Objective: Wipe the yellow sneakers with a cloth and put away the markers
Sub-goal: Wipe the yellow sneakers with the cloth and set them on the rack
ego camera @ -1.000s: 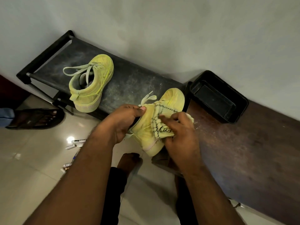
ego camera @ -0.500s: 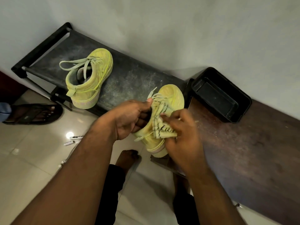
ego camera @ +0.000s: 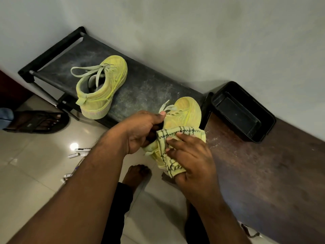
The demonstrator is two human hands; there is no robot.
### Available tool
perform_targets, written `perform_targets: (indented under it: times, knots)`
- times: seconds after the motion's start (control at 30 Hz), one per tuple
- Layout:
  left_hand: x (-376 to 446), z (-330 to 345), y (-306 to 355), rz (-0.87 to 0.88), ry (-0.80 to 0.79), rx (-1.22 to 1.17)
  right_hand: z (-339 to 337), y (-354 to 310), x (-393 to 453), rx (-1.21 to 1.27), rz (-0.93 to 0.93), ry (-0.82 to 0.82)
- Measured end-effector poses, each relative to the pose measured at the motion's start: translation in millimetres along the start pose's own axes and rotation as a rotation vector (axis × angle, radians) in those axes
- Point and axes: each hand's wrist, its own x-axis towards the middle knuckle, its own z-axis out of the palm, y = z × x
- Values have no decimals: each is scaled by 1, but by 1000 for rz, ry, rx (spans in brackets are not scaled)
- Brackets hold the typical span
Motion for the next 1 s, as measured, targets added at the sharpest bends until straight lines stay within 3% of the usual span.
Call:
perform_targets:
  times: [0.17, 0.33, 0.5, 0.67, 0.8, 0.87, 1.0]
  knots:
    - [-2, 7, 2, 3, -30, 45, -8, 20, 7, -104, 246, 74]
    - [-1, 4, 0, 16, -27, 2, -5, -4, -2, -76, 103, 5]
    - [-4, 13, 1, 18, -98, -17, -5, 4, 5, -3, 318, 85]
    - [-3, 7, -1, 5, -151, -51, 9, -20, -5, -26, 191, 58]
    - [-1, 10, -1, -6, -185, -51, 8, -2, 5, 6, 440, 184]
    - [1, 12, -2, 1, -163, -53, 7, -1, 4, 30, 441, 133]
    - [7, 4, -5, 1, -93, -91, 14, -21, -19, 21, 200, -96]
